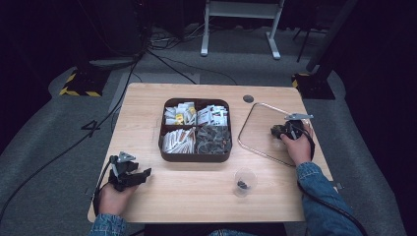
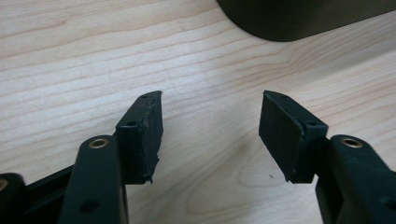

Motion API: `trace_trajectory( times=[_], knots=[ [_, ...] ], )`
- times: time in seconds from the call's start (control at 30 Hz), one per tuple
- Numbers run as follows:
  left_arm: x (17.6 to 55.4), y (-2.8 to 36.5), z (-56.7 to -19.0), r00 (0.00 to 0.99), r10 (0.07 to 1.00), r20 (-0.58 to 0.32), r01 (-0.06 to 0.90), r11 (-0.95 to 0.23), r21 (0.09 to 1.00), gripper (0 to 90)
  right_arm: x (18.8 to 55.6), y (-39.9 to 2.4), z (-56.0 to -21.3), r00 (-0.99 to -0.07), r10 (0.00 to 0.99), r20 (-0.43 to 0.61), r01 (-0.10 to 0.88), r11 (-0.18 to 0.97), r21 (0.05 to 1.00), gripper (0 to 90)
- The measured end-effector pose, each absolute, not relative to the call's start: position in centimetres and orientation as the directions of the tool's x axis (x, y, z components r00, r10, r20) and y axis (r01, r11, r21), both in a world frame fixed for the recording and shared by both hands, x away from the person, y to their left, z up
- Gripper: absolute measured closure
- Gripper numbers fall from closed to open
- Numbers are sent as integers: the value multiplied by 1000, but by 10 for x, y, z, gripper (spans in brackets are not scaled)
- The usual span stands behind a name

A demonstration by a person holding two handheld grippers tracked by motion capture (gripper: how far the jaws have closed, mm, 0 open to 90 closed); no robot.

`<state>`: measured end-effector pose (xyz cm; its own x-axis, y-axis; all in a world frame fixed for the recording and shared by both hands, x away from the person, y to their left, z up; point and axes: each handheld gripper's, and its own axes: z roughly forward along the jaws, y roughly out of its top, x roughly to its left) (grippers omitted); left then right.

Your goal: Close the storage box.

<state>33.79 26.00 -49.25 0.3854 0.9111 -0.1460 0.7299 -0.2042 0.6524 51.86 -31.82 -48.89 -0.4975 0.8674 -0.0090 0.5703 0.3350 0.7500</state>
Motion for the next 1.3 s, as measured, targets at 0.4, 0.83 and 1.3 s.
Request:
trace_trajectory(
  times=[0.4, 0.83, 1.3],
  knots=[
    [341, 257, -500, 421, 907, -29, 670, -289, 683, 304, 506, -317, -466, -525, 851, -2, 526, 326, 785, 587],
    [342, 259, -504, 415, 909, -24, 658, -282, 699, 205, 496, -318, -439, -549, 836, 10, 491, 312, 813, 587],
    [344, 258, -504, 440, 898, -24, 659, -305, 687, 133, 490, -310, -417, -584, 811, -16, 452, 341, 824, 587]
  ],
)
